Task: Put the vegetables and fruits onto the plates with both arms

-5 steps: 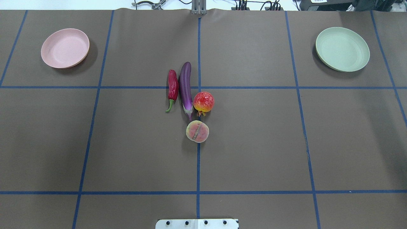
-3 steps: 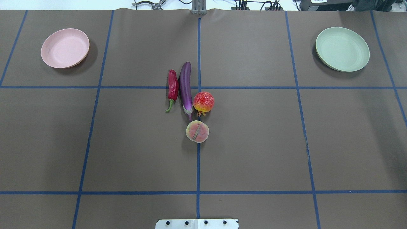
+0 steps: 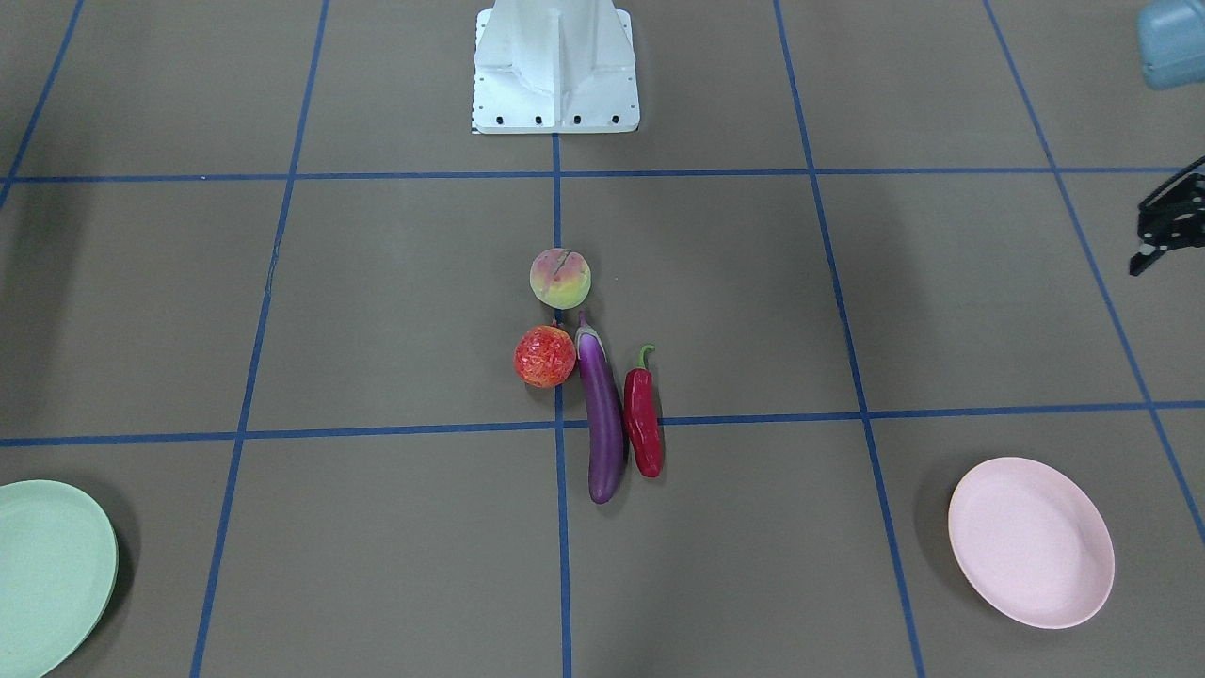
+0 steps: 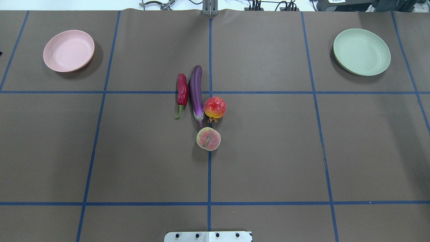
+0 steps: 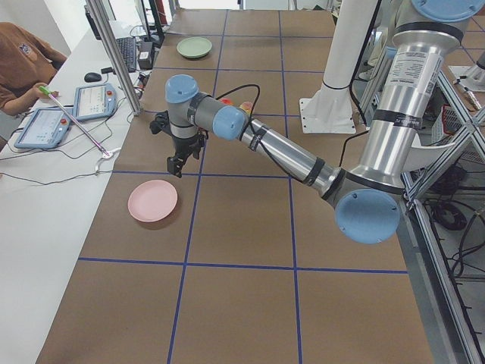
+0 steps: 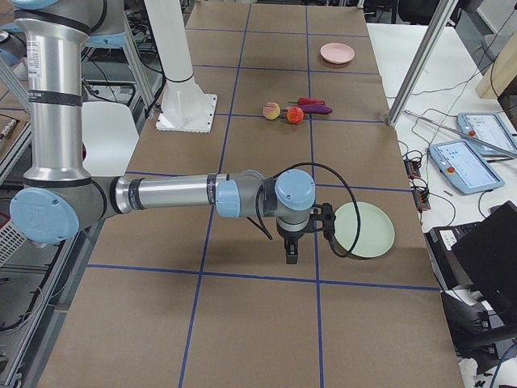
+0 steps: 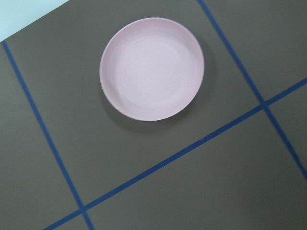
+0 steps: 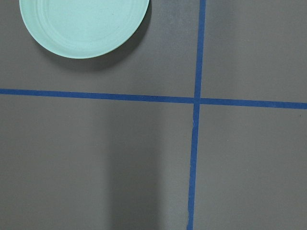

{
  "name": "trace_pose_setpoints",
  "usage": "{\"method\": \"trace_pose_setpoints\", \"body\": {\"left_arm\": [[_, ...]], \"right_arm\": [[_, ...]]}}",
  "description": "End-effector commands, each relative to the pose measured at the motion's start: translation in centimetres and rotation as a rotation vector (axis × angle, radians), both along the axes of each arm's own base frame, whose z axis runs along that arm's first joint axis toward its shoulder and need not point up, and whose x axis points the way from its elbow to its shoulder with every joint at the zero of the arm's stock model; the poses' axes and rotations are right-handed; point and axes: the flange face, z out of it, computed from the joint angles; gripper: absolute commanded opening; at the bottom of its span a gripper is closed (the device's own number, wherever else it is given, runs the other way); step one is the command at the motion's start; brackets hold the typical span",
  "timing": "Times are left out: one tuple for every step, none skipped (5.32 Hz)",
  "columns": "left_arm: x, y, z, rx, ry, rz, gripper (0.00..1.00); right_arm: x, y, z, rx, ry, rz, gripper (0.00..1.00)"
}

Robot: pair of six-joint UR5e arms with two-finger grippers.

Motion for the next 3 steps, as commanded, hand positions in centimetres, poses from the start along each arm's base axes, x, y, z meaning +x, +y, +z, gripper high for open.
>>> {"method": "trace_pose_setpoints", "body": {"left_arm": [[11.8, 0.4, -5.7, -0.166, 0.068, -0.044, 1.0], [17.2, -2.0, -10.0, -0.269, 0.099, -0.102, 1.0], [22.5, -4.0, -13.0, -0.324, 0.113, -0.119, 1.0]], "right_arm": [[-0.2, -0.3, -2.9, 0.057, 0.006, -0.004, 1.0], [-0.2, -0.4, -2.7, 0.055, 0.007, -0.001, 1.0], [-0.2, -0.5, -2.5, 0.036, 0.005, 0.009, 1.0]]}}
